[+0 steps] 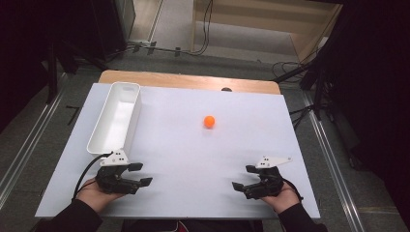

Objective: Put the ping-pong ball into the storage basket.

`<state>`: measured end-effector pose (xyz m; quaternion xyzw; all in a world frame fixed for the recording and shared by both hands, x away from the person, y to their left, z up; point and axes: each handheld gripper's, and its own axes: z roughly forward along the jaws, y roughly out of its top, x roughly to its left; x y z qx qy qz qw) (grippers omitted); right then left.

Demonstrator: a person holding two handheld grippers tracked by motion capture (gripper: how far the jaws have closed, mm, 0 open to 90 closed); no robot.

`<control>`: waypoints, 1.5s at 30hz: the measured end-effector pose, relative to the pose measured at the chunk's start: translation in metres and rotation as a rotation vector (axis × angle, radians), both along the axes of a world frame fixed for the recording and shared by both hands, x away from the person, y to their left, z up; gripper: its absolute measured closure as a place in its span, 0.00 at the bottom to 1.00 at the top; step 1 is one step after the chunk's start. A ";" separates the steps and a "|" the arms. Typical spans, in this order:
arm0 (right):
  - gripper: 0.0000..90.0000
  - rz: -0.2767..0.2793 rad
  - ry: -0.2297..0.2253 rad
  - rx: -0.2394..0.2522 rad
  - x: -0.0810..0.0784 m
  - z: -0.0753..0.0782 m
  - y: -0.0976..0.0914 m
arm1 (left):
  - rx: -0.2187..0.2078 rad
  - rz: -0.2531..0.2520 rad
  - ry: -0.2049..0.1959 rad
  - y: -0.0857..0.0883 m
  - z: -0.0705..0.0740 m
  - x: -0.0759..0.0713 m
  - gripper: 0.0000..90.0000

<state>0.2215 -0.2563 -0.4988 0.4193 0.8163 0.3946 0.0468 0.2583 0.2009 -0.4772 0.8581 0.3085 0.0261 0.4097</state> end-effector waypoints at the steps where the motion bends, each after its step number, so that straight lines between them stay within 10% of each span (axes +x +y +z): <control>1: 0.11 -0.002 0.001 0.001 0.000 0.000 0.000 | -0.001 0.002 0.000 0.000 0.000 0.000 0.37; 45: 0.11 0.012 0.010 -0.010 0.001 -0.002 0.001 | 0.003 0.000 0.004 -0.008 0.003 0.004 0.33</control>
